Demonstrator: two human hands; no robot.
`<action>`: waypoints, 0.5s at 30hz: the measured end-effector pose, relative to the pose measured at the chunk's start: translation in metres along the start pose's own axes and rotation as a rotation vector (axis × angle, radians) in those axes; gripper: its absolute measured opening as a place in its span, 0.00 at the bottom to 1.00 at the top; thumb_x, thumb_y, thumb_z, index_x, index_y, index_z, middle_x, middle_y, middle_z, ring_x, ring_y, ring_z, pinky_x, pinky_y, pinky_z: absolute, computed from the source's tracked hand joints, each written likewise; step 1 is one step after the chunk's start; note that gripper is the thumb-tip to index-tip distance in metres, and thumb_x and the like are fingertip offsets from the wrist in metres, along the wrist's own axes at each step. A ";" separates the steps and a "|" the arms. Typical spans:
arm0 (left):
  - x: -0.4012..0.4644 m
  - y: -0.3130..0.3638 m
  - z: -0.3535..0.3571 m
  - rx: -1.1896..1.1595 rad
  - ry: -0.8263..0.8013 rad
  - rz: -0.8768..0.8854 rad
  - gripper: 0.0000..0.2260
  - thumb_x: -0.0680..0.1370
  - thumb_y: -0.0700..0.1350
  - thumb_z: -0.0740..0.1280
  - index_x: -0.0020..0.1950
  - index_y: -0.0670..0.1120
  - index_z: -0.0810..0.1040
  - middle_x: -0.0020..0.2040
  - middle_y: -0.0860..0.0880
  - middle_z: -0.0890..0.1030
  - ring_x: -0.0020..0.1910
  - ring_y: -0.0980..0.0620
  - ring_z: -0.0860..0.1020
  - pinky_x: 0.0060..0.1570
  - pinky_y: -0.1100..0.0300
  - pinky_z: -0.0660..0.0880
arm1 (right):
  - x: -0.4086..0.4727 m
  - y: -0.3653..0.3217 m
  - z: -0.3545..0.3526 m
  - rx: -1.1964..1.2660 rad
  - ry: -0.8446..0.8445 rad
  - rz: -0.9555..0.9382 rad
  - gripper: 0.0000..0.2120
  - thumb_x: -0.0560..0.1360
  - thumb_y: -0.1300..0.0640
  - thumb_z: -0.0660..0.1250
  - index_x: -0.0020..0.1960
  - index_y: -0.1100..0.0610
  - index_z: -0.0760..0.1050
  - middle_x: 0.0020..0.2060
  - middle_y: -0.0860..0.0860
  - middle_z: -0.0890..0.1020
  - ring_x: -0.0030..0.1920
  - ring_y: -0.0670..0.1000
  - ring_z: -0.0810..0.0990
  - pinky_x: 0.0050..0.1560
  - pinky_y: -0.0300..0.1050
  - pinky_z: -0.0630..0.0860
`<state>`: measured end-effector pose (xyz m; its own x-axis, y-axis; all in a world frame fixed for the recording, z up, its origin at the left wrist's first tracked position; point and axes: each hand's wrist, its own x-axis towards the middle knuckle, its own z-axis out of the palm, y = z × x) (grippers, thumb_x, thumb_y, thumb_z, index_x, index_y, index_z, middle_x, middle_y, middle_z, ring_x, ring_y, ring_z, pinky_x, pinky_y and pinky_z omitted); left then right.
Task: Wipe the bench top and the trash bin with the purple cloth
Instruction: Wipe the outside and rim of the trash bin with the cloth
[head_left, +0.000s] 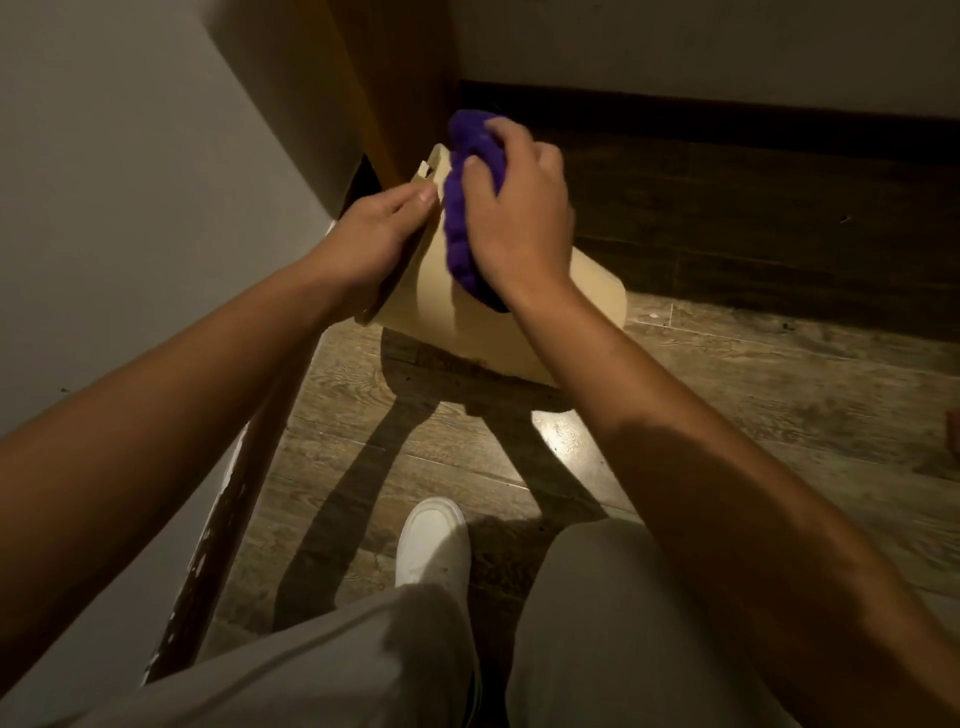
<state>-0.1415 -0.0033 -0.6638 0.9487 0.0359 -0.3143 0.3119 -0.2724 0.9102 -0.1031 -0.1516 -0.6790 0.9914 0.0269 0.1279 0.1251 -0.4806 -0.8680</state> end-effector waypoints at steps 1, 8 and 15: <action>0.002 0.001 0.003 -0.037 0.032 0.015 0.15 0.84 0.55 0.60 0.64 0.52 0.81 0.58 0.46 0.84 0.59 0.45 0.82 0.62 0.44 0.76 | -0.006 -0.001 0.008 -0.053 -0.002 -0.061 0.21 0.83 0.47 0.60 0.75 0.49 0.70 0.68 0.53 0.74 0.58 0.48 0.76 0.50 0.37 0.70; 0.003 -0.005 0.014 0.031 0.212 0.073 0.17 0.84 0.56 0.57 0.49 0.53 0.84 0.45 0.49 0.86 0.47 0.50 0.85 0.49 0.53 0.81 | -0.024 0.021 0.026 -0.376 0.038 -0.113 0.22 0.83 0.44 0.58 0.75 0.46 0.70 0.72 0.54 0.73 0.69 0.56 0.73 0.66 0.52 0.68; 0.007 -0.015 0.012 0.122 0.417 0.021 0.18 0.84 0.57 0.56 0.40 0.55 0.79 0.36 0.62 0.81 0.34 0.69 0.76 0.39 0.58 0.67 | -0.007 0.077 -0.005 -0.454 -0.069 0.109 0.20 0.84 0.44 0.54 0.72 0.47 0.73 0.67 0.56 0.75 0.63 0.59 0.76 0.61 0.58 0.75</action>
<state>-0.1398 -0.0107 -0.6826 0.9028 0.4075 -0.1376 0.3075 -0.3878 0.8690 -0.1007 -0.1929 -0.7449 1.0000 0.0054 0.0021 0.0057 -0.8184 -0.5746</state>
